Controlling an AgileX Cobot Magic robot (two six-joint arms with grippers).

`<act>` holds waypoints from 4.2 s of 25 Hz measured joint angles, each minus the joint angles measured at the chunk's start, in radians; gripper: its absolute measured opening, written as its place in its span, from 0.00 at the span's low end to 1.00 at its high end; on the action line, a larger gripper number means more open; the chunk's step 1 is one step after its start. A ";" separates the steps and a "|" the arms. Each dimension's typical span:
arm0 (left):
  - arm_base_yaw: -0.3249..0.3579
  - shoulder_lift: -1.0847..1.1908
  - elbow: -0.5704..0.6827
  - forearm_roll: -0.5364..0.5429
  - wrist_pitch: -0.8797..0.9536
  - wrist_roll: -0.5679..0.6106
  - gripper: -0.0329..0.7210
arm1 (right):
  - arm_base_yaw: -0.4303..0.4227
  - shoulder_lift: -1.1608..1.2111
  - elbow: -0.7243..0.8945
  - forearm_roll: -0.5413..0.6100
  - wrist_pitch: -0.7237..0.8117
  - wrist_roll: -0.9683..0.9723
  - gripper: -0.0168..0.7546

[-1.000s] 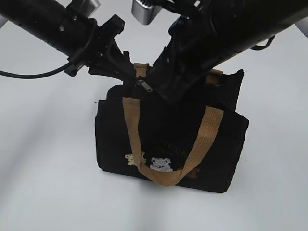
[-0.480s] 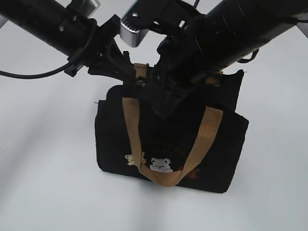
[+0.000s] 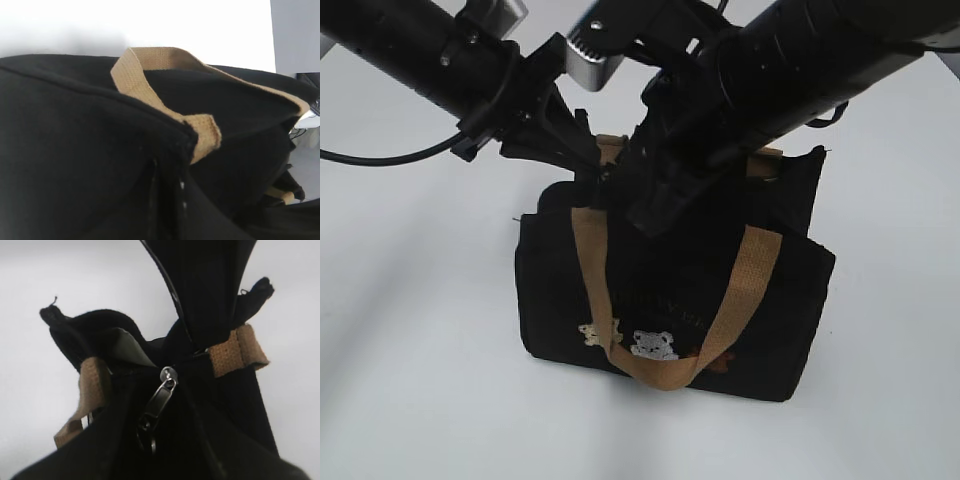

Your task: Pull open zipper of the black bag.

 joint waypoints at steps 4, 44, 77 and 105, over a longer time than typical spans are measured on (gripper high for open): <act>0.000 0.000 0.000 0.000 0.002 0.000 0.05 | 0.000 0.000 0.000 0.000 0.006 0.004 0.32; -0.003 -0.002 0.000 0.008 0.027 -0.001 0.05 | 0.000 -0.117 0.002 -0.611 0.350 0.586 0.02; 0.013 -0.104 0.000 0.124 0.052 -0.002 0.38 | -0.439 -0.181 0.001 -0.178 0.503 0.573 0.55; 0.014 -1.666 0.845 0.766 0.047 -0.327 0.60 | -0.439 -1.219 0.625 -0.176 0.651 0.571 0.74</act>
